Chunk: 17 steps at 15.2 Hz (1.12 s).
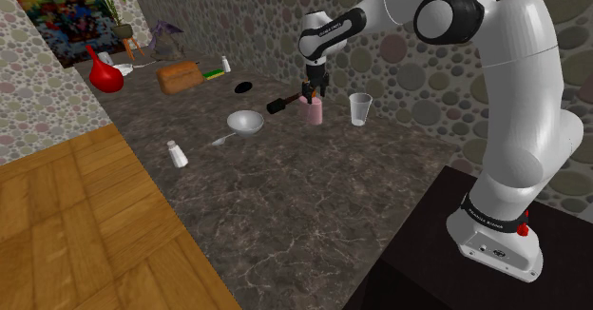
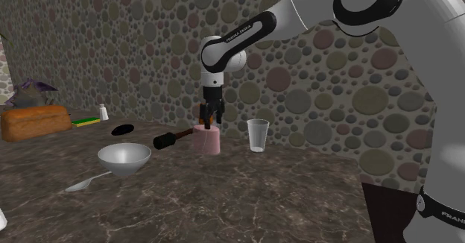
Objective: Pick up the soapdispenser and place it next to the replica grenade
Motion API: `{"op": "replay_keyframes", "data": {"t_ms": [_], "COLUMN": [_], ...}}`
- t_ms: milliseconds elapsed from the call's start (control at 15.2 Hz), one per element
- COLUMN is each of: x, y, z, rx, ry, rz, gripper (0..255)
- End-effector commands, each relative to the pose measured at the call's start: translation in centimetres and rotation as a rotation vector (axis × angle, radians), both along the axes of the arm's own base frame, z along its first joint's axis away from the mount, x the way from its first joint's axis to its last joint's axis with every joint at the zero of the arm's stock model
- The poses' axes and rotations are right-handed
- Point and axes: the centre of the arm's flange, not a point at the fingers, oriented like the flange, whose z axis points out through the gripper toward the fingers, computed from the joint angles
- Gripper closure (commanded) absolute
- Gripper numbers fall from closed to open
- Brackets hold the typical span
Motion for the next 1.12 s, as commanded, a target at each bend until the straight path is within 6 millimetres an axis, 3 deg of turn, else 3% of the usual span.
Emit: {"op": "replay_keyframes", "data": {"t_ms": [0,264,528,1056], "x": [0.0,0.0,0.0,0.0], "y": [0.0,0.0,0.0,0.0], "z": [0.0,0.0,5.0,5.0], "rx": [0.0,0.0,0.0,0.0], "ry": [0.0,0.0,0.0,0.0], "rz": [0.0,0.0,0.0,0.0], "gripper": [0,0,0,0]}}
